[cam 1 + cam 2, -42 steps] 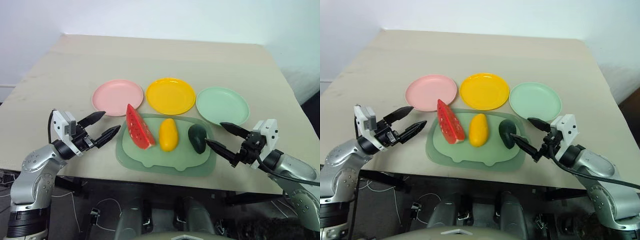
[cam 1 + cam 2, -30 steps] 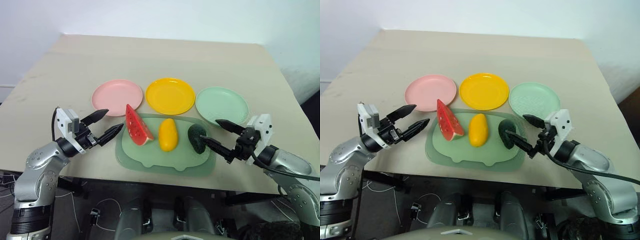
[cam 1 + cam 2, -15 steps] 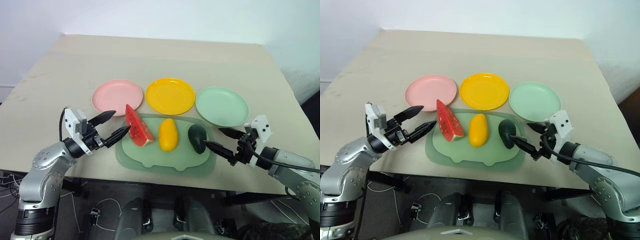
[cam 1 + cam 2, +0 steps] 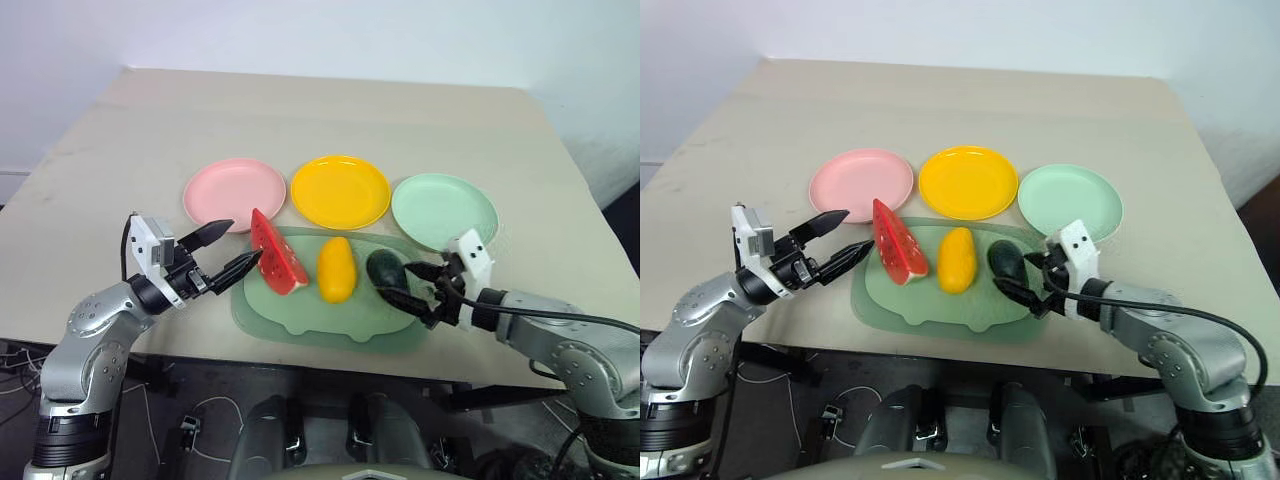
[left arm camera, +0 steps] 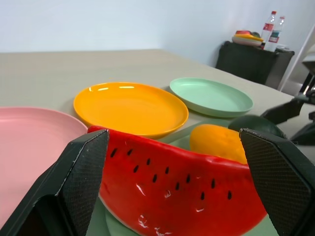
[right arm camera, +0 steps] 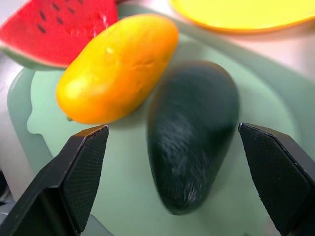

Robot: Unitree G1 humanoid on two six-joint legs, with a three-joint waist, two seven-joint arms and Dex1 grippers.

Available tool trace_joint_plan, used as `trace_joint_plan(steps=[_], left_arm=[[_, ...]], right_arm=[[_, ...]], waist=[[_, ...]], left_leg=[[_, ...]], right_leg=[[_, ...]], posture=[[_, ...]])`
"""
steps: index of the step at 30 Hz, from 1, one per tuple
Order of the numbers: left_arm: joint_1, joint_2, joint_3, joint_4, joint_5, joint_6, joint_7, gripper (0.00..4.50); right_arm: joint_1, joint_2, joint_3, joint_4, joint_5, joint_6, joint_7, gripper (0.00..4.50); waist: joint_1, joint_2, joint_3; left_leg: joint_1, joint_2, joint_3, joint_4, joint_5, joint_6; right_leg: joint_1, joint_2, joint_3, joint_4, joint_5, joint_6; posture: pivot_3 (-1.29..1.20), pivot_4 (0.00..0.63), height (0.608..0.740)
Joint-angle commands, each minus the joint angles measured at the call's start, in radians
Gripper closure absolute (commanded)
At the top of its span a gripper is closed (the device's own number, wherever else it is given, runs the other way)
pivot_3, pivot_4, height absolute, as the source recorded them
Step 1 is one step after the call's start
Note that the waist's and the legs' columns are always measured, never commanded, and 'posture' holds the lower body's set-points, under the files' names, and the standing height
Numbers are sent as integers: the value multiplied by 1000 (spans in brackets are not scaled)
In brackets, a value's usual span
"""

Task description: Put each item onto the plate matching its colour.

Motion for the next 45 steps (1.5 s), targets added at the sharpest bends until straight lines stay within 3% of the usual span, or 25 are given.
trace_joint_plan(steps=[1, 10, 16, 21, 27, 36, 44, 45], left_arm=[[-10, 0, 4, -12, 4, -20, -3, 44], [-4, 5, 8, -9, 17, -30, -8, 44], [6, 0, 14, -14, 21, -33, -5, 0], [16, -1, 21, -9, 24, -43, -10, 0], [28, -5, 23, -11, 23, -53, -9, 0], [54, -6, 28, -30, 22, -65, -1, 0], [77, 6, 48, -32, 19, -72, -9, 0], [77, 7, 48, -32, 18, -72, -9, 0]], right_arm=[[-38, 23, 26, 28, -35, -9, -14, 0], [-82, 26, 82, 85, -141, -59, 17, 0], [-79, 16, 76, 74, -163, -72, 52, 1385], [-93, -20, -19, 33, -104, -51, 95, 1386], [-283, -29, -101, 170, -129, -55, 49, 1386], [-457, -77, 78, 636, -405, -226, 123, 1386], [-525, -47, 115, 837, -526, -354, 148, 1386], [-528, -41, 119, 846, -539, -361, 143, 1036]], waist=[[1, 0, 0], [0, 0, 0], [0, 0, 0], [1, 0, 0], [-7, 0, 0], [-11, 1, 0], [-30, 1, 0], [-29, 1, 0]], left_leg=[[0, 0, 0, 0, 0, 0], [-1, 0, 0, 0, 0, 0], [-1, 0, 1, 0, 0, 0], [-2, 0, 1, 0, 0, 0], [-2, 0, 1, 0, 0, 0], [-3, 0, 5, 0, 0, 0], [-2, 1, 6, 3, 1, 0], [-2, 1, 6, 4, 1, 0]], right_leg=[[0, 0, 0, 0, 0, -1], [-1, 0, 0, 0, 1, 1], [-2, 0, 0, 1, 1, 2], [-2, 0, 0, 1, 1, 2], [-3, 0, 1, 1, 1, 2], [-6, 0, 2, 2, 3, 1], [-8, -1, 4, 10, 2, 4], [-8, -1, 4, 12, 2, 4]], posture=[[0, 150, 696], [0, 150, 696], [0, 150, 696], [0, 150, 696], [0, 150, 696], [0, 150, 696], [0, 150, 696], [0, 150, 696]])
